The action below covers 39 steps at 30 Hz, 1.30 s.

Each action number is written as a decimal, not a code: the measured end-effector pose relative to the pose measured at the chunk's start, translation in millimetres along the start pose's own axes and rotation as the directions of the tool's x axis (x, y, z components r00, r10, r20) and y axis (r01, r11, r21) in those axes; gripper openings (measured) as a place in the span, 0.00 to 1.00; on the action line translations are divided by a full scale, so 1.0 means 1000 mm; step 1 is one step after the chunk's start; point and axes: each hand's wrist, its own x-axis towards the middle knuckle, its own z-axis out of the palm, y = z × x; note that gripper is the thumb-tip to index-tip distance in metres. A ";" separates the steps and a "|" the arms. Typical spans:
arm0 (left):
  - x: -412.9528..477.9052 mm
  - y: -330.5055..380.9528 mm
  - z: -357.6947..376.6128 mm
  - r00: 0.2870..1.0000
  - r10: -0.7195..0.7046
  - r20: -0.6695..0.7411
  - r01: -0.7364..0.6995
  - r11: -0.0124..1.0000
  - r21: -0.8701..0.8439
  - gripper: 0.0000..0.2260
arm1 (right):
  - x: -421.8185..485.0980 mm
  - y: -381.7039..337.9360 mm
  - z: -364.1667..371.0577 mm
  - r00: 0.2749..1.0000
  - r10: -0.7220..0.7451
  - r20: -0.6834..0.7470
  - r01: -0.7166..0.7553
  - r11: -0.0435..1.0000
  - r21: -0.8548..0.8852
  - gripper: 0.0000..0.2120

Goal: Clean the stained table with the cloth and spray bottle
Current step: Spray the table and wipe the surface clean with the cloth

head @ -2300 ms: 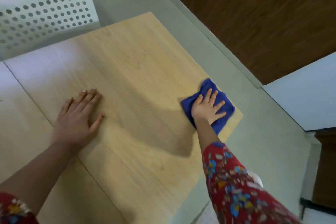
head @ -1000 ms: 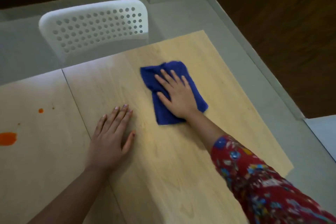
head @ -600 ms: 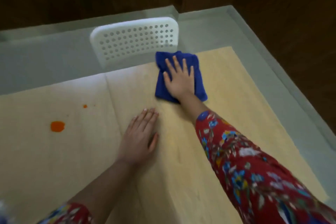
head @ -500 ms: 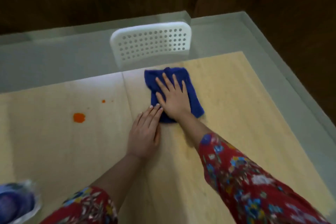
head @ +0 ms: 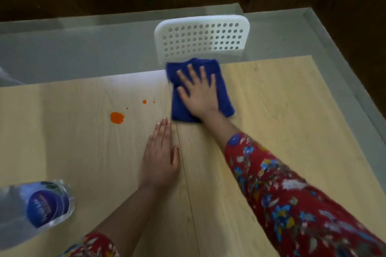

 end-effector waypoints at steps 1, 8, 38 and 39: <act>0.000 0.000 0.001 1.000 -0.007 -0.004 0.007 1.000 -0.006 0.30 | -0.024 -0.016 0.005 0.998 -0.058 0.004 0.058 0.998 0.006 0.27; 0.001 0.001 0.000 0.996 0.069 0.052 -0.069 0.998 0.008 0.32 | -0.127 0.133 -0.011 0.925 0.378 -0.025 -0.379 0.923 -0.058 0.27; -0.041 0.018 -0.002 0.978 0.190 0.087 -0.190 0.982 -0.008 0.25 | -0.292 0.110 0.005 1.000 -0.003 0.021 0.005 0.997 -0.074 0.30; -0.049 0.026 0.003 0.969 0.215 0.120 -0.217 0.976 0.007 0.26 | -0.282 0.140 0.001 0.994 0.111 0.013 -0.110 0.991 -0.082 0.30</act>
